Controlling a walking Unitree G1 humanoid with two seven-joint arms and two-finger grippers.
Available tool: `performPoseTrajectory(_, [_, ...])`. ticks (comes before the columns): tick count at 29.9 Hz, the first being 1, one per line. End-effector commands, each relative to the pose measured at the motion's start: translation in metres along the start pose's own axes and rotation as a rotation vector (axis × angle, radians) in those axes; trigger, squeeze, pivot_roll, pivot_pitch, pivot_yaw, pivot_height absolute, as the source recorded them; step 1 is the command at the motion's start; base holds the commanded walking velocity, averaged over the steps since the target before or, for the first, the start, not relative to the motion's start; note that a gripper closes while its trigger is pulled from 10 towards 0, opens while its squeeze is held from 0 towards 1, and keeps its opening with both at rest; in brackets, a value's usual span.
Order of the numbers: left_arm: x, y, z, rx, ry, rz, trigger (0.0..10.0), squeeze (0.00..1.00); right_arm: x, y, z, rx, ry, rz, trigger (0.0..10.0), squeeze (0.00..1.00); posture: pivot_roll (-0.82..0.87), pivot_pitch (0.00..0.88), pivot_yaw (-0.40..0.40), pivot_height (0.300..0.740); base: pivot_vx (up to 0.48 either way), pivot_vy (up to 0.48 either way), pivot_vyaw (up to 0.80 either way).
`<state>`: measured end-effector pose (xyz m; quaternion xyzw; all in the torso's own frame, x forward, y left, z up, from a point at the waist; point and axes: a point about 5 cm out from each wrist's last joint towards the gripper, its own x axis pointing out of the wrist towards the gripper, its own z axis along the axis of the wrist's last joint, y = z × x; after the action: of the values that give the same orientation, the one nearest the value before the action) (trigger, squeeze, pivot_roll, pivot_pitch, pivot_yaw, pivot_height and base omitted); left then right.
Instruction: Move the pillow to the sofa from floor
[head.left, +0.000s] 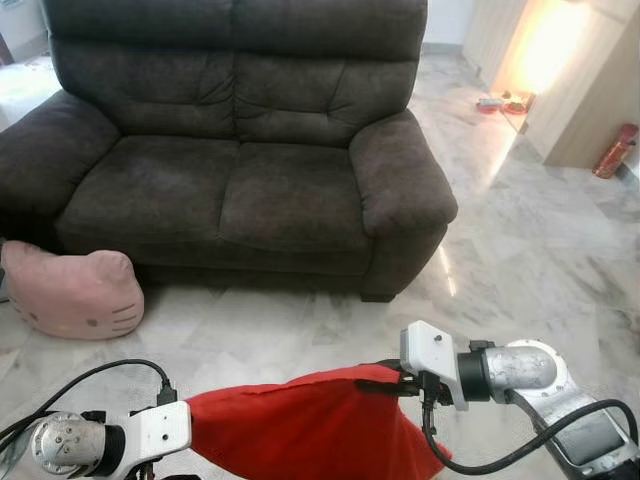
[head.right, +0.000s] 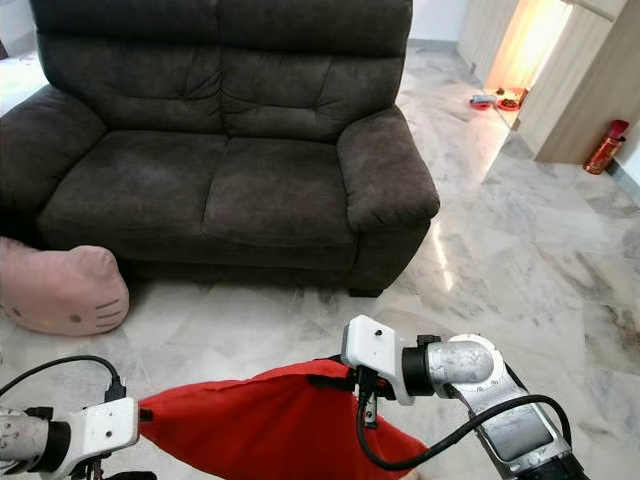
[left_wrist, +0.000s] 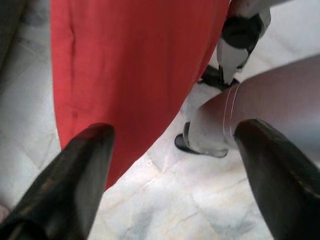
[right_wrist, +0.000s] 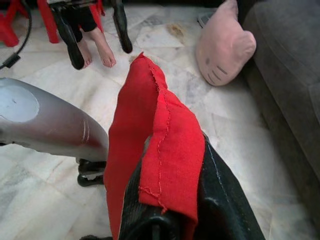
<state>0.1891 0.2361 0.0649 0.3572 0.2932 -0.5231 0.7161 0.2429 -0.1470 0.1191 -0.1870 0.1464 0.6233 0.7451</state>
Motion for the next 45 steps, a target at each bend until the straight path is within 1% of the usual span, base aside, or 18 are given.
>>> performPoseTrajectory(1, [-0.001, -0.001, -0.006, 0.055, 0.049, -0.020, 10.0, 1.00, -0.005, -0.001, 0.022, -0.079, -0.066, 0.010, 10.0, 0.00, 0.17, 0.000, -0.080, 0.740, 0.000, 0.000, 0.00])
performPoseTrajectory(8, [-0.005, 0.002, -0.010, 0.065, 0.058, -0.009, 10.0, 1.00, -0.005, 0.001, 0.019, -0.076, -0.042, 0.035, 10.0, 0.00, 0.17, 0.000, -0.082, 0.740, 0.000, 0.000, 0.00])
performPoseTrajectory(11, [-0.006, 0.003, -0.013, 0.084, 0.061, -0.007, 10.0, 1.00, -0.006, 0.004, 0.018, -0.077, -0.034, 0.058, 10.0, 0.00, 0.17, 0.000, -0.082, 0.740, 0.000, 0.000, 0.00])
performPoseTrajectory(13, [-0.006, 0.004, -0.012, 0.115, 0.056, 0.002, 10.0, 1.00, -0.007, 0.006, 0.012, -0.074, 0.006, 0.069, 10.0, 0.00, 0.17, 0.000, -0.082, 0.740, 0.000, 0.000, 0.00])
performPoseTrajectory(15, [-0.006, 0.003, -0.012, 0.117, 0.057, -0.005, 10.0, 1.00, -0.007, 0.006, 0.010, -0.076, 0.021, 0.076, 10.0, 0.00, 0.17, 0.000, -0.082, 0.740, 0.000, 0.000, 0.00])
performPoseTrajectory(16, [-0.005, 0.002, -0.014, 0.117, 0.060, -0.020, 10.0, 0.00, -0.007, 0.008, 0.012, -0.076, 0.012, 0.088, 10.0, 0.00, 0.17, 0.000, -0.081, 0.740, 0.000, 0.000, 0.00])
performPoseTrajectory(19, [-0.003, -0.001, -0.018, 0.099, 0.060, -0.031, 10.0, 0.00, -0.008, 0.010, 0.015, -0.087, 0.000, 0.105, 10.0, 0.00, 0.17, 0.000, -0.080, 0.740, 0.000, 0.000, 0.00])
performPoseTrajectory(22, [0.002, -0.006, -0.027, 0.111, 0.084, -0.042, 10.0, 0.00, -0.009, 0.012, 0.017, -0.097, -0.004, 0.126, 10.0, 0.00, 0.16, 0.000, -0.079, 0.740, 0.000, 0.000, 0.00])
performPoseTrajectory(24, [0.003, -0.007, -0.028, 0.109, 0.081, -0.040, 10.0, 0.00, -0.009, 0.012, 0.017, -0.099, -0.004, 0.129, 10.0, 0.00, 0.16, 0.000, -0.079, 0.740, 0.000, 0.000, 0.00])
performPoseTrajectory(29, [0.008, -0.008, -0.036, 0.119, 0.093, -0.038, 10.0, 0.00, -0.008, 0.015, 0.025, -0.116, -0.031, 0.157, 10.0, 0.00, 0.16, 0.000, -0.080, 0.740, 0.000, 0.000, 0.00])
performPoseTrajectory(30, [0.011, -0.009, -0.042, 0.123, 0.102, -0.028, 10.0, 0.00, -0.008, 0.015, 0.028, -0.127, -0.039, 0.165, 10.0, 0.00, 0.16, 0.000, -0.080, 0.740, 0.000, 0.000, 0.00])
performPoseTrajectory(31, [0.012, -0.009, -0.043, 0.123, 0.103, -0.026, 10.0, 0.00, -0.008, 0.015, 0.029, -0.129, -0.041, 0.167, 10.0, 0.00, 0.16, 0.000, -0.080, 0.740, 0.000, 0.000, 0.00])
performPoseTrajectory(33, [0.013, -0.008, -0.045, 0.149, 0.113, -0.015, 10.0, 0.00, -0.008, 0.016, 0.031, -0.134, -0.042, 0.172, 10.0, 0.00, 0.16, 0.000, -0.080, 0.740, 0.000, 0.000, 0.00])
performPoseTrajectory(34, [0.013, -0.008, -0.045, 0.149, 0.113, -0.015, 10.0, 0.00, -0.008, 0.016, 0.031, -0.134, -0.042, 0.172, 10.0, 0.00, 0.16, 0.000, -0.080, 0.740, 0.000, 0.000, 0.00])
performPoseTrajectory(36, [0.012, -0.004, -0.045, 0.181, 0.111, 0.019, 10.0, 0.00, -0.009, 0.018, 0.032, -0.141, -0.042, 0.185, 10.0, 0.00, 0.16, 0.001, -0.081, 0.740, 0.000, 0.000, 0.00])
performPoseTrajectory(39, [0.013, 0.001, -0.044, 0.180, 0.088, 0.062, 10.0, 0.00, -0.009, 0.021, 0.032, -0.143, -0.044, 0.198, 10.0, 0.00, 0.16, 0.002, -0.081, 0.740, 0.000, 0.000, 0.00])
performPoseTrajectory(43, [0.015, 0.001, -0.045, 0.179, 0.074, 0.062, 10.0, 0.00, -0.009, 0.022, 0.034, -0.146, -0.050, 0.206, 10.0, 0.00, 0.16, 0.000, -0.080, 0.740, 0.000, 0.000, 0.00])
performPoseTrajectory(45, [0.019, 0.001, -0.046, 0.190, 0.066, 0.072, 10.0, 0.00, -0.010, 0.023, 0.036, -0.147, -0.052, 0.212, 10.0, 0.00, 0.16, 0.000, -0.081, 0.740, 0.000, 0.000, 0.00])
